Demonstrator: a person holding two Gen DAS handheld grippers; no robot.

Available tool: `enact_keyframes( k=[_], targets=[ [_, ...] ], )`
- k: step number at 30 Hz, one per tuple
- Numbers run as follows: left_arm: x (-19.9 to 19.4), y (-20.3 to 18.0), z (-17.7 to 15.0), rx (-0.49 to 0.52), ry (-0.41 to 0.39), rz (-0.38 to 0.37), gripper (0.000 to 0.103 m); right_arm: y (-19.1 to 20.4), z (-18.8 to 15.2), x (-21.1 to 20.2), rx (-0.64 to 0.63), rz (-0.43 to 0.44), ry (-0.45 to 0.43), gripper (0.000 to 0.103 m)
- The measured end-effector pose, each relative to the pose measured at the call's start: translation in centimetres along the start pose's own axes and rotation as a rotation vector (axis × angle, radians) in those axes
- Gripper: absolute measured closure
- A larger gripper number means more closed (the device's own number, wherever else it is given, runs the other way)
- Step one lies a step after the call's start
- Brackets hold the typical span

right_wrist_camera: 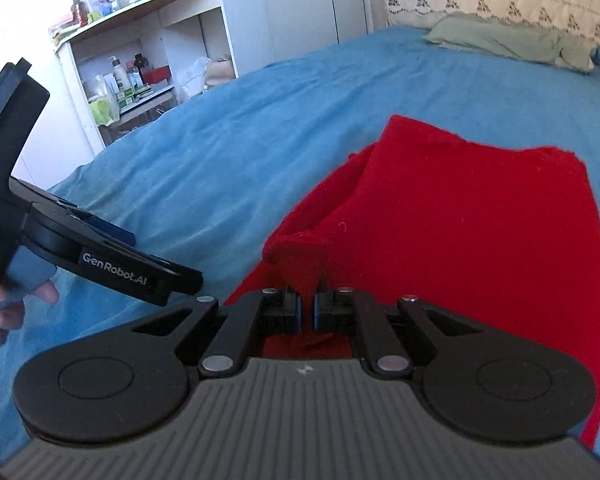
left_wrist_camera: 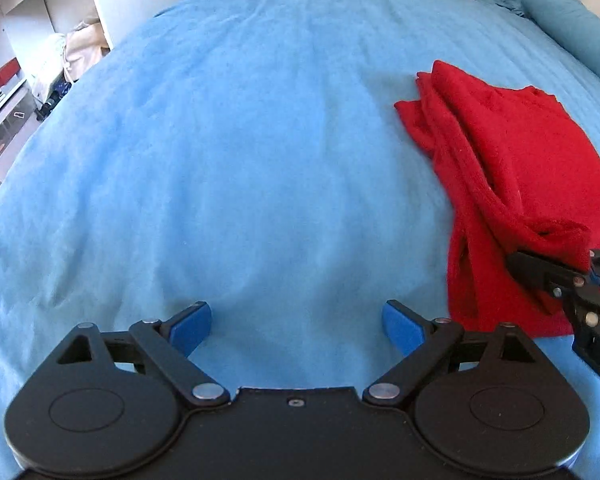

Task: Fold small clothes

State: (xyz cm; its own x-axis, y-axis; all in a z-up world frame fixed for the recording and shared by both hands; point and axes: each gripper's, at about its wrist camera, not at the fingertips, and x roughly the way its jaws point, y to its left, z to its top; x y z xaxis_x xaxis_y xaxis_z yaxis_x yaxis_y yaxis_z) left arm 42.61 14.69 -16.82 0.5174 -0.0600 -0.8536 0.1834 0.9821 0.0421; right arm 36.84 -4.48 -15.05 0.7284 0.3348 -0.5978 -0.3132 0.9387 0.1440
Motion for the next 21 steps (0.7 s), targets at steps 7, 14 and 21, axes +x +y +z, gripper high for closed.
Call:
enact_keyframes(
  k=[7,14,21],
  targets=[
    [-0.6,0.7,0.6,-0.021,-0.019,-0.018,0.008,4.0,-1.6,-0.3,-0.263,-0.058,0.0,0.082],
    [-2.3,0.4,0.9,-0.039,-0.035,-0.036,0.008,5.3,-3.0,-0.6,-0.396,-0.099,-0.016,0.048],
    [-6.3,-2.7,1.7,-0.018,-0.147,-0.152,0.002,1.1,-3.4,-6.7,-0.22,-0.082,-0.115,0.014]
  ],
)
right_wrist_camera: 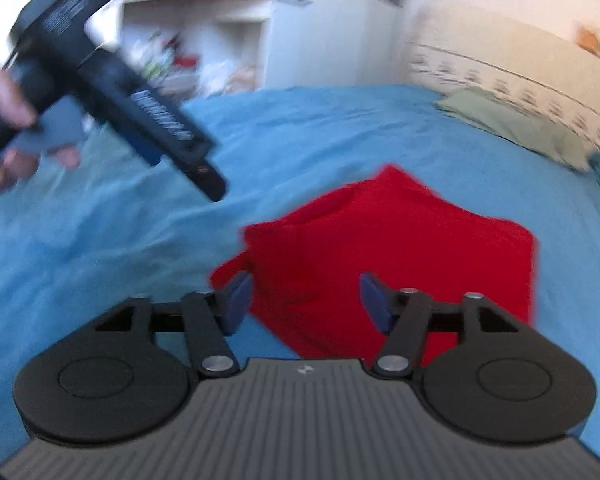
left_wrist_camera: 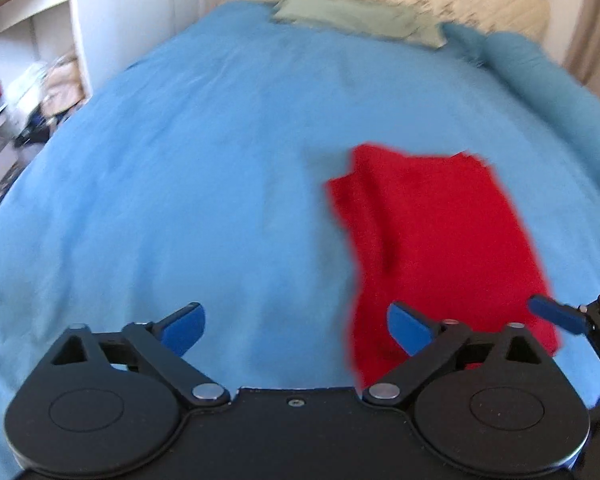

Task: Fold small clothes

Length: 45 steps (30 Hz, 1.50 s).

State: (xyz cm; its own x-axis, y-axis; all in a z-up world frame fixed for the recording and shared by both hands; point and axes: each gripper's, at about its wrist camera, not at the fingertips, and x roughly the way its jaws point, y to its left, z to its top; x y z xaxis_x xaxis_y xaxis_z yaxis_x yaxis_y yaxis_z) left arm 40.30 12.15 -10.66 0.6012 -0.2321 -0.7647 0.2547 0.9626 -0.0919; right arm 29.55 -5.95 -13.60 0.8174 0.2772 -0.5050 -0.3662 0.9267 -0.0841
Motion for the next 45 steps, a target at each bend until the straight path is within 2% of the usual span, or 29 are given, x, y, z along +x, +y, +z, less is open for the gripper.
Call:
enact_keyframes(
  k=[2,5,8,11,14,17,20,23,25,27,28,30,32,34,36,39,40,44,45],
  targets=[
    [0.0,-1.7,0.1,0.032,-0.026,-0.007,0.002,-2.7,-0.6,-1.5,0.095,-0.063,-0.026,0.004],
    [1.6,-3.7,0.0,0.031,-0.006,0.001,0.002,-6.4,-1.5,-2.4,0.218,-0.142,-0.013,0.004],
    [3.4,-3.3,-0.8,-0.031,0.023,0.024,0.002,-9.5,-2.6,-2.0,0.349,-0.153,0.026,0.004],
    [4.2,-2.6,-2.4,-0.042,0.05,0.073,0.002,-11.4,-3.9,-1.1,0.44,-0.164,0.078,0.004],
    [4.6,-1.4,-4.1,-0.037,0.074,0.088,0.001,-12.9,-6.0,-0.7,0.486,-0.164,0.121,0.005],
    [5.1,-0.6,-5.0,-0.052,0.072,0.074,0.0,-13.8,-8.0,-1.3,0.493,-0.133,0.1,0.006],
    [5.3,-1.3,-4.6,-0.014,0.073,0.099,0.0,-13.9,-8.2,-1.3,0.478,-0.124,0.098,0.005],
    [3.2,-1.8,-3.6,0.058,0.001,0.03,0.004,-13.8,-7.3,-1.4,0.46,-0.119,0.117,0.005],
    [1.0,-2.2,-1.3,0.134,-0.06,-0.01,0.001,-14.9,-5.6,-2.5,0.48,-0.082,0.103,0.005],
    [-0.3,-2.7,1.8,0.194,-0.092,-0.024,0.0,-17.0,-3.1,-3.6,0.511,-0.006,0.088,0.004],
    [-0.2,-3.0,3.2,0.209,-0.084,-0.035,0.0,-17.9,-1.9,-3.7,0.527,0.022,0.092,0.004],
    [1.5,-3.3,5.9,0.215,-0.013,-0.087,0.0,-20.1,0.4,-3.7,0.569,0.059,0.104,0.001],
    [5.1,-3.0,7.7,0.184,0.097,-0.117,0.0,-21.8,2.2,-2.4,0.603,0.07,0.153,0.0],
    [8.8,-2.1,8.8,0.112,0.201,-0.112,0.0,-23.2,3.0,-0.3,0.653,0.06,0.225,0.0],
    [11.6,-0.6,9.3,-0.011,0.253,-0.139,0.0,-24.2,2.8,1.6,0.722,0.063,0.268,0.0],
    [13.6,1.2,8.6,-0.138,0.297,-0.263,0.0,-25.5,1.4,4.1,0.85,0.093,0.299,0.0],
    [13.9,1.1,8.4,-0.144,0.3,-0.273,0.001,-25.7,0.8,4.7,0.882,0.107,0.306,0.0],
    [13.6,-0.2,7.6,-0.044,0.265,-0.257,0.003,-25.2,-0.5,6.4,0.887,0.153,0.338,0.0],
    [13.3,-0.5,7.4,-0.033,0.255,-0.261,0.008,-25.0,-0.8,6.8,0.885,0.161,0.348,0.003]
  ],
)
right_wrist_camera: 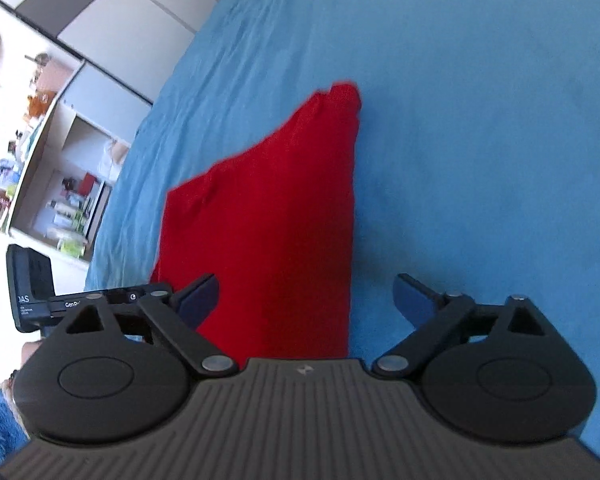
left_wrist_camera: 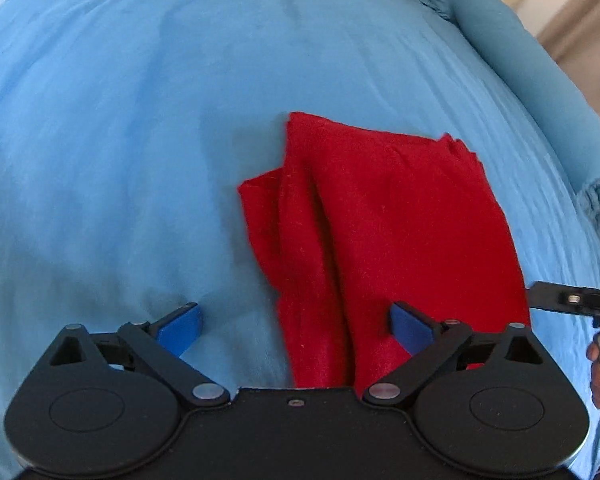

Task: Fold small clothes

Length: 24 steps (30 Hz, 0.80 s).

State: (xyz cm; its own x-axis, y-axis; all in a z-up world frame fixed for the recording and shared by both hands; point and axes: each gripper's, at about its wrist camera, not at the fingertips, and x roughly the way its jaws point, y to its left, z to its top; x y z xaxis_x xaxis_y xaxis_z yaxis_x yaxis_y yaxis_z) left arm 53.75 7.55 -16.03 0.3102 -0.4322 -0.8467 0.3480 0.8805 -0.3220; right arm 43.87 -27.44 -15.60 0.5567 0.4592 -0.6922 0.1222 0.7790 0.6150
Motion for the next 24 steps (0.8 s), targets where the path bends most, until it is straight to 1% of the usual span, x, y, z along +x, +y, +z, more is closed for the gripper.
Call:
enact_keyframes(
  k=[1,2,3,4,5,7,9,11,12,13,14,15,16,17,18,21,22,24],
  targets=[
    [-0.2,-0.3,-0.1,0.007,-0.008,-0.011,0.015,0.0,-0.3,0.5,0.001,0.006,0.012,0.007],
    [-0.3,-0.3,-0.1,0.008,-0.016,-0.03,0.02,0.0,-0.5,1.0,0.003,0.017,0.026,0.016],
    [-0.5,-0.4,-0.2,0.003,-0.02,-0.056,0.031,-0.1,-0.8,1.4,0.004,0.024,0.035,0.019],
    [-0.4,-0.5,-0.1,-0.004,-0.018,-0.081,0.037,-0.2,-1.0,1.7,0.003,0.031,0.032,0.019],
    [-0.2,-0.5,0.0,-0.006,-0.011,-0.088,0.037,-0.2,-1.2,1.7,0.004,0.038,0.022,0.019],
    [0.0,-0.7,0.0,0.005,0.0,-0.07,0.036,-0.2,-1.4,1.8,0.012,0.056,0.012,0.02],
    [0.1,-0.6,0.0,-0.02,-0.003,-0.076,0.036,-0.3,-1.6,1.9,0.025,0.068,0.012,0.021],
    [0.2,-0.4,-0.2,-0.058,-0.011,-0.084,0.04,-0.5,-1.7,2.1,0.035,0.075,0.013,0.021],
    [0.2,-0.7,-0.4,-0.069,-0.014,-0.077,0.043,-0.5,-1.8,2.2,0.041,0.079,0.012,0.023],
    [0.1,-0.9,-0.5,-0.078,-0.016,-0.07,0.051,-0.4,-1.7,2.4,0.046,0.08,0.013,0.025],
    [0.5,-1.0,-0.1,-0.081,-0.015,-0.067,0.056,-0.4,-1.7,2.5,0.046,0.078,0.014,0.03],
    [0.5,-1.4,-0.2,-0.083,-0.018,-0.061,0.065,-0.2,-1.6,2.6,0.043,0.075,0.014,0.038],
    [0.4,-1.9,-0.1,-0.081,-0.02,-0.049,0.069,0.0,-1.6,2.6,0.034,0.076,0.013,0.044],
    [0.1,-2.3,-0.1,-0.072,-0.02,-0.028,0.071,0.2,-1.6,2.5,0.026,0.08,0.01,0.052],
    [-0.2,-2.9,0.0,-0.058,-0.024,-0.004,0.073,0.5,-1.6,2.4,0.017,0.078,0.001,0.058],
    [-1.2,-4.7,-0.1,-0.006,-0.049,0.05,0.075,1.5,-1.6,1.6,-0.009,0.064,-0.031,0.063],
    [-1.5,-5.2,-0.1,0.003,-0.056,0.059,0.076,1.9,-1.6,1.0,-0.009,0.065,-0.048,0.063],
    [-2.7,-6.0,-0.5,0.016,-0.071,0.052,0.076,2.5,-1.5,0.2,-0.017,0.074,-0.07,0.065]
  ],
)
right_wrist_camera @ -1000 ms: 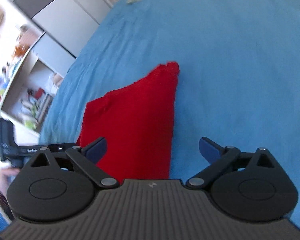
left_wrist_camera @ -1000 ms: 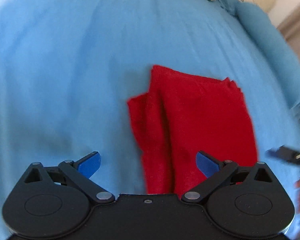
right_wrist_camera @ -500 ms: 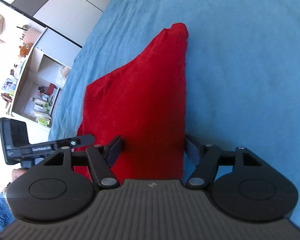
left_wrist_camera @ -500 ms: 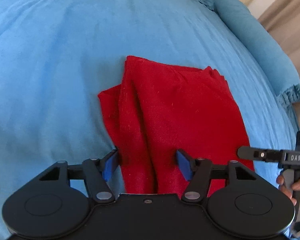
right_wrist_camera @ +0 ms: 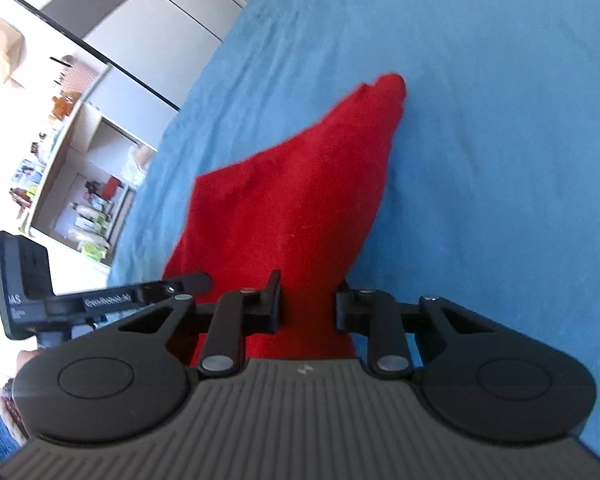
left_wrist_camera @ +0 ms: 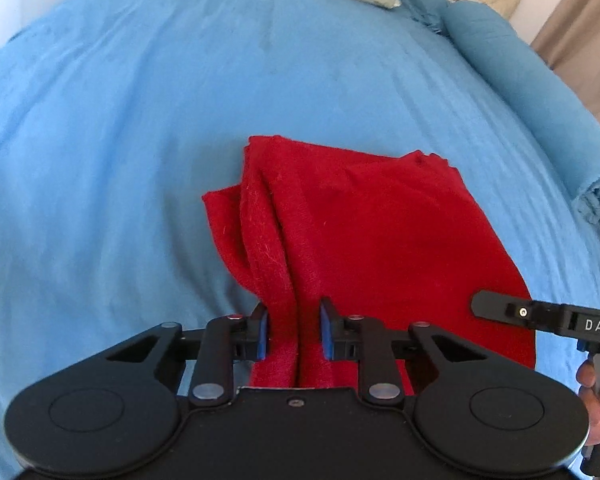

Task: Fold small clothes

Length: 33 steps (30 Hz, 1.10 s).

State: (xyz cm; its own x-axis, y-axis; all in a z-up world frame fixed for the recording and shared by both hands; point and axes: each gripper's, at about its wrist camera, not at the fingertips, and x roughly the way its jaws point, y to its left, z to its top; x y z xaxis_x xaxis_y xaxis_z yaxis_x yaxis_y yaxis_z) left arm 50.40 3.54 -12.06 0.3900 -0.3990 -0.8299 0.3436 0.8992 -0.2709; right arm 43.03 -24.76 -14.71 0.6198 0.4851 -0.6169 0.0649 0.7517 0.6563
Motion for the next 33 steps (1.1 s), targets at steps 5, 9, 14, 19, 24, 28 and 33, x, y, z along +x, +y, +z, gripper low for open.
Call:
enact_keyframes(
  k=[5,9,14,19,24,28,33],
  targets=[
    [-3.2,-3.8,-1.4,0.083,-0.025,-0.011,0.077,1.8,0.1,-3.8,-0.065,0.006,-0.026,0.065],
    [-6.2,-7.7,-4.3,0.127,-0.064,-0.043,0.077,1.9,-0.8,-8.6,-0.111,0.011,-0.029,0.065],
    [-7.7,-12.7,-9.5,0.165,-0.093,-0.06,0.077,0.3,-3.7,-15.6,-0.148,0.012,-0.029,0.065],
    [-4.9,-15.5,-14.6,0.159,-0.064,-0.042,0.077,-3.0,-8.1,-18.7,-0.206,-0.03,-0.001,0.065],
    [-3.0,-15.6,-17.3,0.173,-0.09,0.034,0.072,-6.6,-12.4,-17.8,-0.253,-0.089,-0.015,0.064],
    [-3.5,-15.2,-17.9,0.16,-0.123,0.077,0.048,-8.5,-13.9,-17.7,-0.2,-0.105,-0.062,0.049],
    [-5.8,-15.8,-18.6,0.246,-0.218,0.204,0.018,-7.1,-14.1,-19.5,-0.245,-0.216,-0.122,0.011]
  ],
)
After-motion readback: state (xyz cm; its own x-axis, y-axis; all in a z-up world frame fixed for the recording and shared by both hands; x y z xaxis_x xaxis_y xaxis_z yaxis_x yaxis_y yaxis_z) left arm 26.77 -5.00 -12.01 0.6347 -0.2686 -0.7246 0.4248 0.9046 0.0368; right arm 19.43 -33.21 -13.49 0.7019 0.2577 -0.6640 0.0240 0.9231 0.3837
